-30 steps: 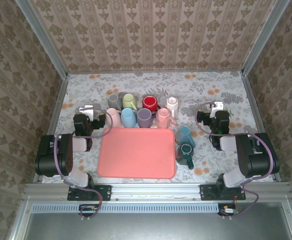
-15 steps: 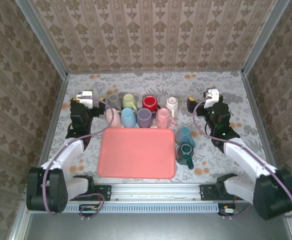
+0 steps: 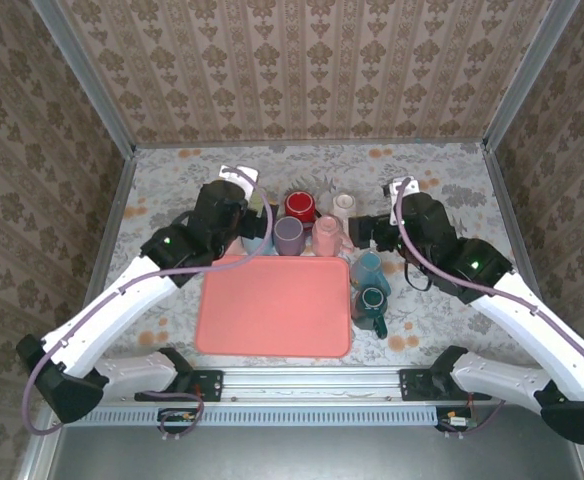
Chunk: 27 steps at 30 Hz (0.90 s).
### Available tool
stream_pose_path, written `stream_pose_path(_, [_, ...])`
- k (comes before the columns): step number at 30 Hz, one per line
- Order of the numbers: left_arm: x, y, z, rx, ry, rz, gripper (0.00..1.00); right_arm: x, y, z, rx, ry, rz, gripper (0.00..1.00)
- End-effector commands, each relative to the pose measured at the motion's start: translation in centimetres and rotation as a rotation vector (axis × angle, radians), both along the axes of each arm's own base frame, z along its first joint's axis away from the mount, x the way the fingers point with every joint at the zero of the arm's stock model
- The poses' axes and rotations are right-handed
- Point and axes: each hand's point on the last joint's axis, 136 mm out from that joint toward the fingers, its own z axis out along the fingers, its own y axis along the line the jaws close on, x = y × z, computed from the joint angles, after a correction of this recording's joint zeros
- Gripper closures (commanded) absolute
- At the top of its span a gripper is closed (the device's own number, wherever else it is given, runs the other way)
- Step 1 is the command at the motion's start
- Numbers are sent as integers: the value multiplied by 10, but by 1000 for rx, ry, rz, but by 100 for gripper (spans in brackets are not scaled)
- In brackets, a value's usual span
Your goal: Turn the mug right side up
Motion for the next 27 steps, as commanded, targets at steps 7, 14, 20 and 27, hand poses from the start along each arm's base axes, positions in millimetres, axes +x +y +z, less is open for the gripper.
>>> stream_pose_path(7, [-58,29,-53,-119,375,56,0,-67,-30,-62,-6,405,-23,0])
stream_pose_path(14, [-78,12,-77,-147,470,3,0,-97,-26,-111,-52,631,32,0])
stream_pose_path(20, [-86,1,-87,-159,473,-61,0,-96,-23,-108,-81,590,55,0])
stream_pose_path(27, [-92,-26,-54,-332,504,-111,0,-98,-21,-105,-31,581,33,0])
